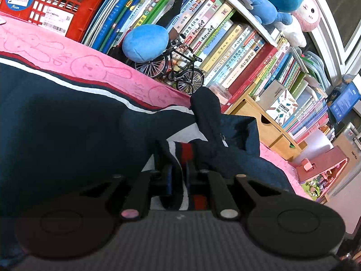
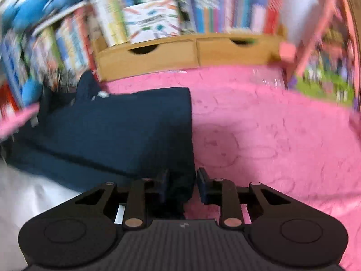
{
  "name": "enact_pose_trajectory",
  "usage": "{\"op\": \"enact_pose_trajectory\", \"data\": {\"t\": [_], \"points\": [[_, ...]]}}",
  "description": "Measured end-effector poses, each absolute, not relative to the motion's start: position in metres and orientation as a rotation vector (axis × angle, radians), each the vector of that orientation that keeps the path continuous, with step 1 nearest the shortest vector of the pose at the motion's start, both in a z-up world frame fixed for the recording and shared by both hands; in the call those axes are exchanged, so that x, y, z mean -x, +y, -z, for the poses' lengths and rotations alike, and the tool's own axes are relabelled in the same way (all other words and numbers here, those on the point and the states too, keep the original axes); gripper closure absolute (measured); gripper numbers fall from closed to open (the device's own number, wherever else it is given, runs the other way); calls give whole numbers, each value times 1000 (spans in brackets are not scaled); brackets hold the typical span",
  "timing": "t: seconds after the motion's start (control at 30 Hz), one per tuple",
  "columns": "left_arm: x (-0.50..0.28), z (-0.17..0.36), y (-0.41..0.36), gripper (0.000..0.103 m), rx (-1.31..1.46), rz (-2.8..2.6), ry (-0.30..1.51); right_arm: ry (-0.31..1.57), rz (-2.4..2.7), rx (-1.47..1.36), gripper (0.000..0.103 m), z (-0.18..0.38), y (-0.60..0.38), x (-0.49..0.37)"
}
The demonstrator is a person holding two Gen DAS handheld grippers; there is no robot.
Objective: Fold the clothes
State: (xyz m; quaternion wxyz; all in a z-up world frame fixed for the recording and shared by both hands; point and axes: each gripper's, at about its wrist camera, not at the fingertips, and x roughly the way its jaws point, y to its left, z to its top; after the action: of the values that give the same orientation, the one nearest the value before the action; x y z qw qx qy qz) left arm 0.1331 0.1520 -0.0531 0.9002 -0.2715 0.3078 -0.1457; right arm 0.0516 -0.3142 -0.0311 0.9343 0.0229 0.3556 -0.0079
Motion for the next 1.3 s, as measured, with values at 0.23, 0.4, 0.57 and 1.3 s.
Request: {"op": "enact_pose_trajectory", "data": {"t": [0.23,0.4,0.57,1.3], "points": [[-130,45,147,82,520,293,641,727,11,-128,69,5,-310,-50],[-108,15,152,21,485,290,593,566,-175,-127,33,-33,-266,-35],[-69,-15,194,10,521,316,529,563,-302,-88,33,-32,-189,-57],[8,20,498,48,777,-497,394,683,-485,135,16,23,4,-107]]}}
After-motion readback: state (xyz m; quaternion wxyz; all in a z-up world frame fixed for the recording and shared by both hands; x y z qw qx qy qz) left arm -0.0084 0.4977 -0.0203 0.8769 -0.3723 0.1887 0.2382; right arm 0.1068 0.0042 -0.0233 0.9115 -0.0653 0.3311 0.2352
